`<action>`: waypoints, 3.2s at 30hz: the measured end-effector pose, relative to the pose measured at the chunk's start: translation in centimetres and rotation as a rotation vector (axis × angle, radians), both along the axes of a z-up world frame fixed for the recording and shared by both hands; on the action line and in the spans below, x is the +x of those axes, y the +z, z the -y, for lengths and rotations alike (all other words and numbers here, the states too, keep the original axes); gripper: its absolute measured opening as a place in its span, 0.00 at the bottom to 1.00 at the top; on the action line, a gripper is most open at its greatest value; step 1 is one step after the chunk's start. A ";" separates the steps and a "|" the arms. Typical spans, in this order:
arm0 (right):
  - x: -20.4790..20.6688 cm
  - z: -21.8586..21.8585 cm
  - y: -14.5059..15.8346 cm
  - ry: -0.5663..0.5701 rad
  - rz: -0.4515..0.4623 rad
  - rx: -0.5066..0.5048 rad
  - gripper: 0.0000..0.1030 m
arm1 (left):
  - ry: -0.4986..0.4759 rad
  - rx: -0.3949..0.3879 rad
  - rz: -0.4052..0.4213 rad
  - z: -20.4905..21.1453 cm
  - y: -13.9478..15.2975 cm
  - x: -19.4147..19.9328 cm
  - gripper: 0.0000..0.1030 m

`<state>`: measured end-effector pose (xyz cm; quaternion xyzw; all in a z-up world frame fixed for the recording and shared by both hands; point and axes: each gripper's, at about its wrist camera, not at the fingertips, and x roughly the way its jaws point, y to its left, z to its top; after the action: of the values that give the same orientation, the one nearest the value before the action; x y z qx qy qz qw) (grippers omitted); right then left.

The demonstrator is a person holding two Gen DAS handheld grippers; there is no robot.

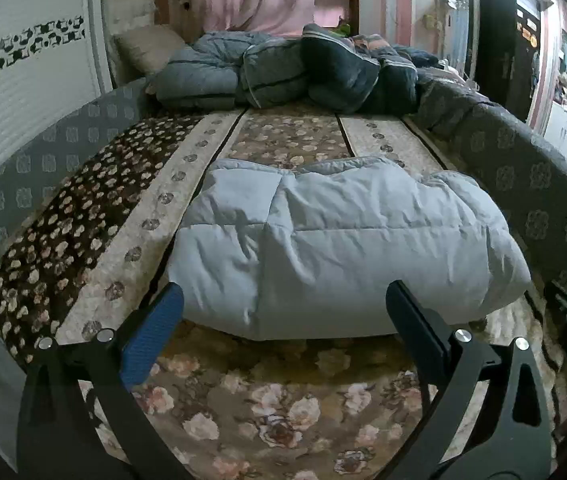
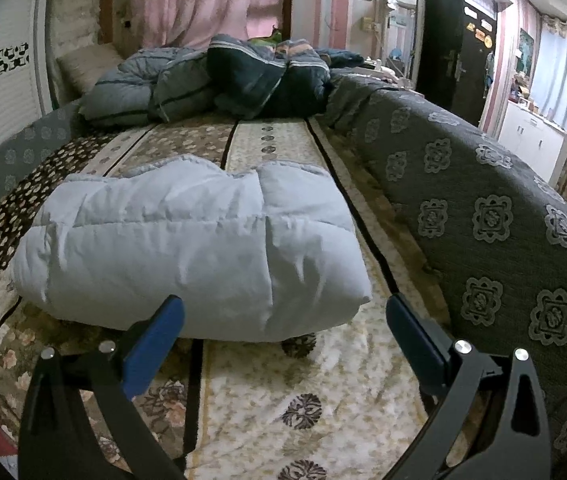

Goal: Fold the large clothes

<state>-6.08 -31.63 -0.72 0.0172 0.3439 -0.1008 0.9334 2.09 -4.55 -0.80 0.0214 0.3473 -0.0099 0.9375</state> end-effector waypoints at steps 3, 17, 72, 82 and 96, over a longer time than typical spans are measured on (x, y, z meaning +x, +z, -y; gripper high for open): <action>-0.1 0.0 -0.1 -0.007 -0.005 -0.005 0.98 | 0.003 0.007 0.014 -0.2 -0.1 -0.3 0.97; -0.1 -1.7 0.0 0.015 -0.019 -0.025 0.98 | 0.005 0.038 0.026 -1.1 -1.4 -0.9 0.97; -1.0 -3.5 2.0 0.064 0.038 0.002 0.98 | 0.018 0.049 0.051 -2.2 -0.2 -1.3 0.97; -1.1 -3.7 2.0 0.066 0.039 0.005 0.98 | 0.014 0.059 0.057 -1.8 -0.1 -1.6 0.97; -1.1 -3.5 2.2 0.065 0.050 0.019 0.98 | 0.022 0.066 0.098 -1.7 1.0 -2.2 0.97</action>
<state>-7.21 -28.12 1.47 0.0173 0.3216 -0.0670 0.9444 -0.16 -2.84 0.16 0.0490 0.3012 0.0127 0.9522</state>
